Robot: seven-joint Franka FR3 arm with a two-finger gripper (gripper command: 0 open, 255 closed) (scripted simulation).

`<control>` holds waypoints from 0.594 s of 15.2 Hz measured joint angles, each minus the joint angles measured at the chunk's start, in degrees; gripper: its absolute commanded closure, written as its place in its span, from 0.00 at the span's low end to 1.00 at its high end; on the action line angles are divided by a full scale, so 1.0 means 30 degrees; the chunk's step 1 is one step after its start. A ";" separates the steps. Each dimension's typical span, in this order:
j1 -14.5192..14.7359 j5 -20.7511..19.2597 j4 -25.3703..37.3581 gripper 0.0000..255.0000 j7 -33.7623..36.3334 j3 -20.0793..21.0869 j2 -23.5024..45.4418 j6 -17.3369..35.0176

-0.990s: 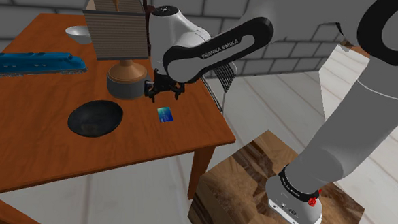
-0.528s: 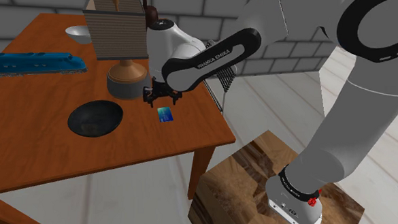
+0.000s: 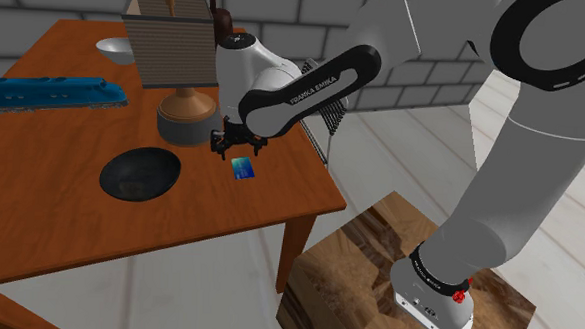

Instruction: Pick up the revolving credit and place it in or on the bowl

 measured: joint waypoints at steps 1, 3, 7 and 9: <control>0.0004 0.0005 0.0018 1.00 0.0000 0.0010 -0.0013 0.0017; 0.0017 0.0000 0.0040 1.00 0.0001 0.0025 -0.0027 0.0029; 0.0026 -0.0031 0.0078 1.00 0.0003 0.0018 0.0003 0.0019; 0.0025 -0.0041 0.0118 1.00 -0.0011 0.0011 0.0034 0.0007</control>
